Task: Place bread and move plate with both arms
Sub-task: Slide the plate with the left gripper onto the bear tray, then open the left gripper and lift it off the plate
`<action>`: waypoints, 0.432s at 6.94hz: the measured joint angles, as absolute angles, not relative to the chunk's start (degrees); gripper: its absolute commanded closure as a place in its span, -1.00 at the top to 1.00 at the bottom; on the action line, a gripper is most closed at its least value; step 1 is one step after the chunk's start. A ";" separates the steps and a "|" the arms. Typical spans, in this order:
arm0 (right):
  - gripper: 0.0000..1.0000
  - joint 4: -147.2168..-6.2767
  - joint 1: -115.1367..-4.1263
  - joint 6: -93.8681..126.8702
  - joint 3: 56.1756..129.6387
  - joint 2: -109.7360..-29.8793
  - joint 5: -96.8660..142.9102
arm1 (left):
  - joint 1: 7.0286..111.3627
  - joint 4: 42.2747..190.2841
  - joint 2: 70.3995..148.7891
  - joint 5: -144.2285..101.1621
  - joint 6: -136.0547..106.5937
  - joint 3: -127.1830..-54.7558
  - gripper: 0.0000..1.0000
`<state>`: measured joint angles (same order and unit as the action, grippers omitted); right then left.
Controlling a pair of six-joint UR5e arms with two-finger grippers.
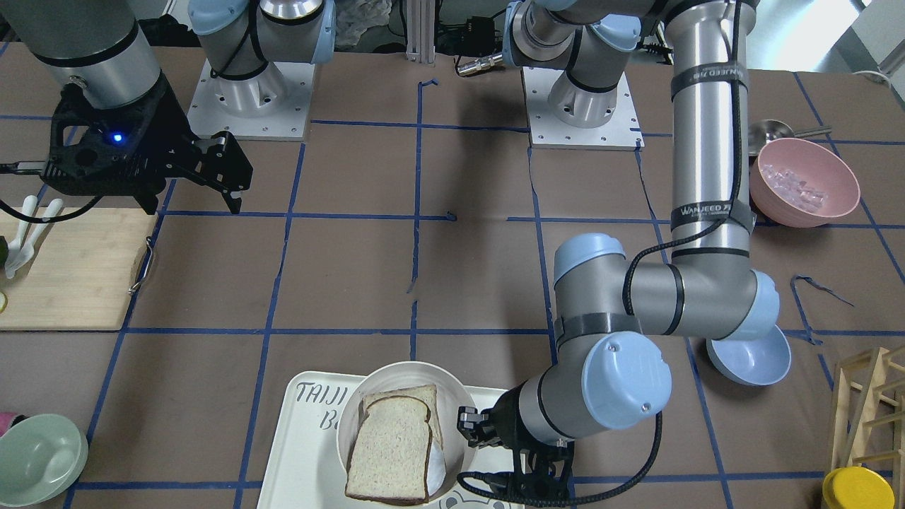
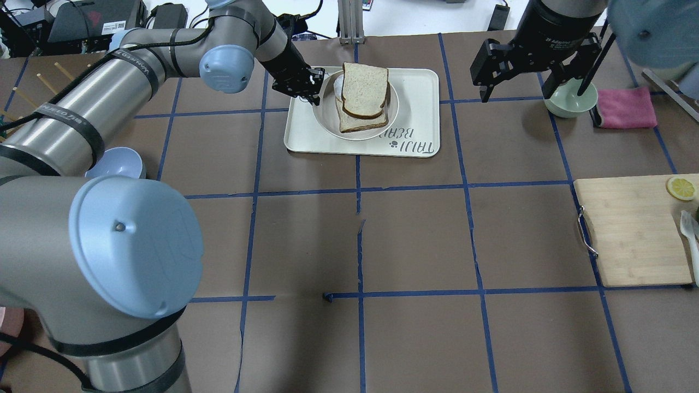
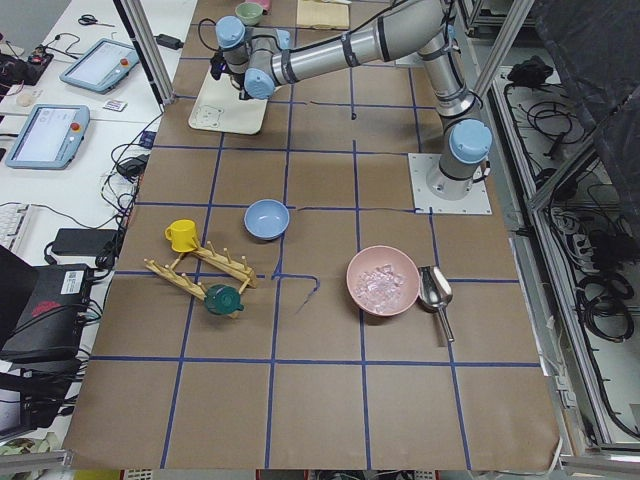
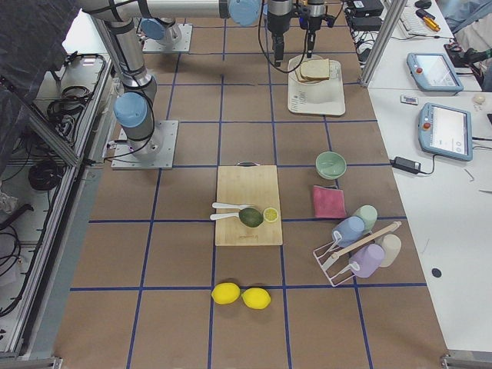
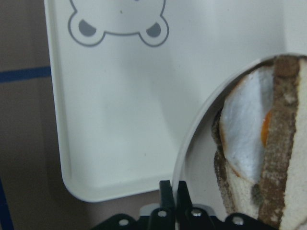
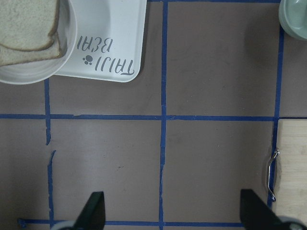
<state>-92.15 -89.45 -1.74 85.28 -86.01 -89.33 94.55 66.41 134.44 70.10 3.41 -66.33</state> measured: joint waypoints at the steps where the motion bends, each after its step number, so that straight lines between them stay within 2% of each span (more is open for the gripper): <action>1: 1.00 -92.18 -89.46 -1.70 85.34 -86.03 -89.31 | 94.56 65.75 137.43 69.93 3.41 -63.42 -1.00; 2: 1.00 -92.19 -89.46 -1.68 85.38 -86.03 -89.30 | 94.56 64.30 139.75 69.84 3.48 -61.63 -1.00; 3: 1.00 -92.22 -89.43 -1.65 85.41 -85.97 -89.30 | 94.57 62.98 141.19 69.78 3.60 -60.77 0.98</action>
<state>-92.22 -89.43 -1.65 85.41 -85.97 -89.30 94.57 62.98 141.19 69.78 3.60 -60.77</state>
